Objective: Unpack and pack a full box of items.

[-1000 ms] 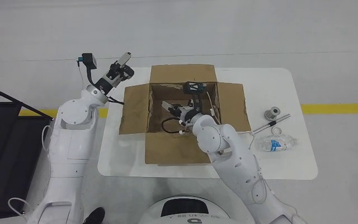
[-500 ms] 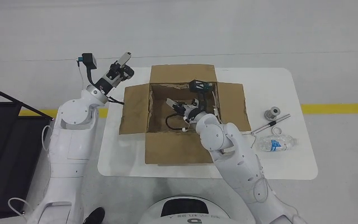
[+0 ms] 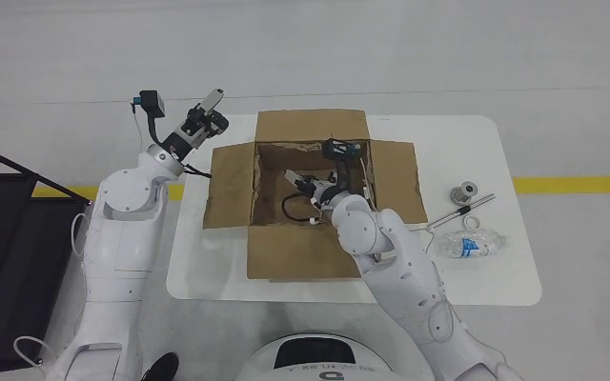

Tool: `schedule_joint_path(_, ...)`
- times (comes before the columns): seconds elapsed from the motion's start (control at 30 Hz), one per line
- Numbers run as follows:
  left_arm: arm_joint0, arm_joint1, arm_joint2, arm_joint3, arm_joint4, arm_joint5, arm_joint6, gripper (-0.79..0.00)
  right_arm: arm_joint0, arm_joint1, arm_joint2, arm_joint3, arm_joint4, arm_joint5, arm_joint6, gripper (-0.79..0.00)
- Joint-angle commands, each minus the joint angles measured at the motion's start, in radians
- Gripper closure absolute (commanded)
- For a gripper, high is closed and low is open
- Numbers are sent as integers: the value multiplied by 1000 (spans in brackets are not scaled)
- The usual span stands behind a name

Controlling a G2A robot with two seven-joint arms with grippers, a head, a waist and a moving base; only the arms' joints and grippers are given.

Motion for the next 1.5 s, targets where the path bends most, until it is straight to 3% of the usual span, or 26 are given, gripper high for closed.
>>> schedule_joint_path(0.0, 0, 0, 0, 0, -1, 0, 0, -785, 2, -1, 0, 4, 1, 7, 2, -785)
schedule_joint_path(1.47, 0, 0, 0, 0, -1, 0, 0, -785, 97, -32, -20, 117, -6, 218, -25, -785)
